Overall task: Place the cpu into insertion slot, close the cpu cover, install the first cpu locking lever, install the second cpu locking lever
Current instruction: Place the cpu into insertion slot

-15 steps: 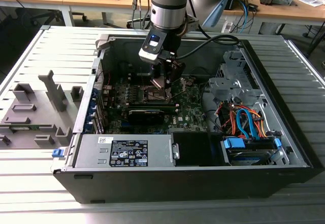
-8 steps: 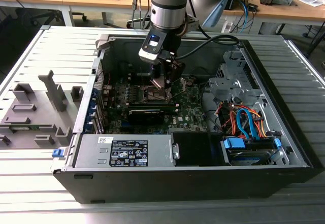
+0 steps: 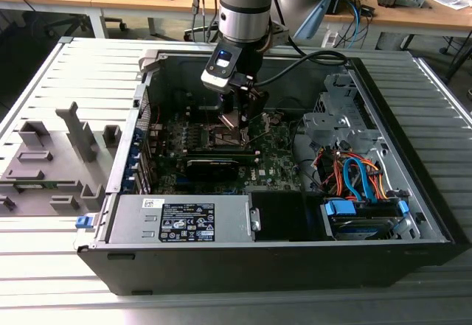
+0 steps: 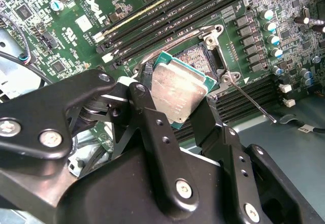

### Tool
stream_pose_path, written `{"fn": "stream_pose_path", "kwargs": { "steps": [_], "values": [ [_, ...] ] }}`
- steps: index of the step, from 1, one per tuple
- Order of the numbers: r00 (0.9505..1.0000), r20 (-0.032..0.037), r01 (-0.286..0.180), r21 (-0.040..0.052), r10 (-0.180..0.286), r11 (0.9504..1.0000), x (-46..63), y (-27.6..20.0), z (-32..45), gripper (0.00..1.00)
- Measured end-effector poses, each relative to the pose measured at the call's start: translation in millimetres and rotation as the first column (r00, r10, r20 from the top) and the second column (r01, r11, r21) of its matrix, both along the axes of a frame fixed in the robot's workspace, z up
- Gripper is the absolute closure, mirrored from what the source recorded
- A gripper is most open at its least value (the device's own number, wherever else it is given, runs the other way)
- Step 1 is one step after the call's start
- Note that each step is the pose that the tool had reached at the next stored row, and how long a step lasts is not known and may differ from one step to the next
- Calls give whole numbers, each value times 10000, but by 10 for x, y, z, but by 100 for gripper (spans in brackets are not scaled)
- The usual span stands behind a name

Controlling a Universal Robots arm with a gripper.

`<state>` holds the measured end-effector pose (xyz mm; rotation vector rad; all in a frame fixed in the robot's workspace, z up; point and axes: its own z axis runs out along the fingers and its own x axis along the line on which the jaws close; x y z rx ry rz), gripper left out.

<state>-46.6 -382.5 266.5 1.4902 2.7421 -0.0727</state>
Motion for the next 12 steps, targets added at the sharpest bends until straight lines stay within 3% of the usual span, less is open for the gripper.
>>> {"fn": "stream_pose_path", "kwargs": {
  "steps": [8, 12],
  "values": [
    [10000, 0, 45, 0, -45, 10000, 0, 0, 0, 46],
    [9993, 0, 382, -2, -382, 9993, 0, 0, -3, 46]
  ]
}}
